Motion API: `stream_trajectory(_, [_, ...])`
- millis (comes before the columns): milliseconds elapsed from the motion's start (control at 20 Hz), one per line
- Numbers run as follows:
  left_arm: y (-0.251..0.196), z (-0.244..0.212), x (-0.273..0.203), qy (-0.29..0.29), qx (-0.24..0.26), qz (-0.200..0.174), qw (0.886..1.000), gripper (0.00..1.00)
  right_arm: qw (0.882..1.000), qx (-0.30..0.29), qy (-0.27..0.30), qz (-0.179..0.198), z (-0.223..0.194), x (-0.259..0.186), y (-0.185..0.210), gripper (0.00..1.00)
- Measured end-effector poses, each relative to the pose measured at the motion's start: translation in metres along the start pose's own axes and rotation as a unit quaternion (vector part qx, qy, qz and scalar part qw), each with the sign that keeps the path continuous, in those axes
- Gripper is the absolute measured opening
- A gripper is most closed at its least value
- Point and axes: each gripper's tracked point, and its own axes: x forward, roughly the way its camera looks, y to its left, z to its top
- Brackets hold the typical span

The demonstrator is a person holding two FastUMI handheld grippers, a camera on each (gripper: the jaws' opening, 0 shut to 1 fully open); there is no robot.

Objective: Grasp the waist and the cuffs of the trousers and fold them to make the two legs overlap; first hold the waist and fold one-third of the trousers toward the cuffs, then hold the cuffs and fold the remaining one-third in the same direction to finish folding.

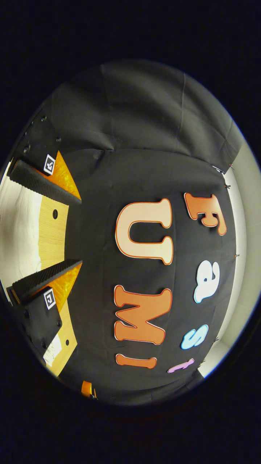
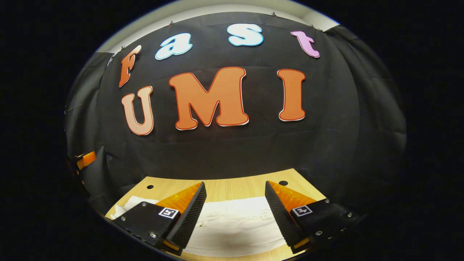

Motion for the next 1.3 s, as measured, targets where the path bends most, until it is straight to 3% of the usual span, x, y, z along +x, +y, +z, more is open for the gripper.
stream_trajectory(200, [0.017,0.0,-0.002,0.002,0.001,0.012,1.0,0.98,0.996,0.084,0.037,-0.022,-0.021,0.01,-0.017,0.98])
stream_trajectory(400, [0.026,-0.005,-0.006,0.011,0.001,0.018,1.0,0.98,0.978,0.185,0.087,-0.048,-0.058,0.025,-0.045,0.98])
stream_trajectory(550, [0.032,-0.011,-0.006,0.016,0.0,0.023,1.0,0.98,0.952,0.266,0.134,-0.077,-0.099,0.029,-0.075,0.98])
stream_trajectory(700, [0.04,-0.014,-0.006,0.017,-0.001,0.03,0.999,0.98,0.927,0.308,0.181,-0.116,-0.146,0.029,-0.106,0.99])
stream_trajectory(900, [0.051,-0.023,-0.005,0.027,0.001,0.046,0.999,0.98,0.884,0.37,0.238,-0.157,-0.201,0.022,-0.136,0.98])
stream_trajectory(1050, [0.056,-0.031,-0.003,0.036,0.001,0.053,0.998,0.98,0.853,0.394,0.286,-0.189,-0.245,0.016,-0.157,0.99])
stream_trajectory(1300, [0.064,-0.038,0.005,0.046,0.005,0.068,0.997,0.98,0.818,0.419,0.337,-0.207,-0.289,0.02,-0.165,0.99])
